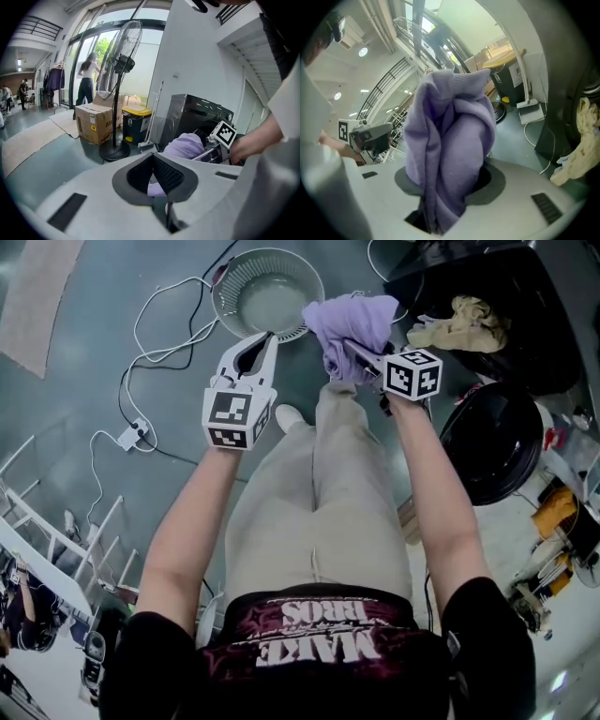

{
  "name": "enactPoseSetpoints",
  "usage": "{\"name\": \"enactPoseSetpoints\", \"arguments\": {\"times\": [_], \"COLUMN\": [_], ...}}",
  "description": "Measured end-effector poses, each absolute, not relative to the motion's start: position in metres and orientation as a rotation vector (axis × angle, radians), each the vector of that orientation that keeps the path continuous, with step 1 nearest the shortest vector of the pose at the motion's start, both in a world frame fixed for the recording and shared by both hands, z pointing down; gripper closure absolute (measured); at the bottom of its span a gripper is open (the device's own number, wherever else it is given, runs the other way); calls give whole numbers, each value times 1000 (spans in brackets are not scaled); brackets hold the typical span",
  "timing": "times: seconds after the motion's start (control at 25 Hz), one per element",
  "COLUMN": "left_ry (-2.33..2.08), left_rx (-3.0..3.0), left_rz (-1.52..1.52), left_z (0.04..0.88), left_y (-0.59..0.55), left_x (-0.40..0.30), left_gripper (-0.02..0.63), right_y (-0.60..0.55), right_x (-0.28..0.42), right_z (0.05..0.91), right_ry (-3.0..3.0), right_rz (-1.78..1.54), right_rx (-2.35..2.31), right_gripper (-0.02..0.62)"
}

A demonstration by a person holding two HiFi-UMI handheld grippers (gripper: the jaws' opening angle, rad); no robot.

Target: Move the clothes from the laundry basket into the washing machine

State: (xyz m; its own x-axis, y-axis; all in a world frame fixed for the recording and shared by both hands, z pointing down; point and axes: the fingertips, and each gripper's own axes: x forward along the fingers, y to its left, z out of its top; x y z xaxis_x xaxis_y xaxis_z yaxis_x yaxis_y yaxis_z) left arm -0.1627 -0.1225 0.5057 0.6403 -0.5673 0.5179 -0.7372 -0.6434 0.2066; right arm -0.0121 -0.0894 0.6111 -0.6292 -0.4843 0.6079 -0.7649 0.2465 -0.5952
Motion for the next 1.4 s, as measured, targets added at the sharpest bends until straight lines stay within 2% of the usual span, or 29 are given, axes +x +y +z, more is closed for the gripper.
{"name": "enactPoseSetpoints", "arguments": {"times": [0.48, 1.04, 1.4], "left_ry": [-886, -682, -603], "left_rx": [2518, 2625, 2668], "left_rz": [668, 675, 700], "left_z": [513, 504, 500], "left_y": [-97, -56, -42], "left_x": [-128, 3, 56], "left_gripper": [601, 601, 601], "right_y": [-51, 4, 25], "right_x": [27, 105, 160], "right_z": [563, 554, 542], "right_ry": [-2248, -2205, -2158], "right_rz": [1239, 1180, 1102], "right_rx": [1341, 1466, 1582], "right_gripper": [399, 399, 399]}}
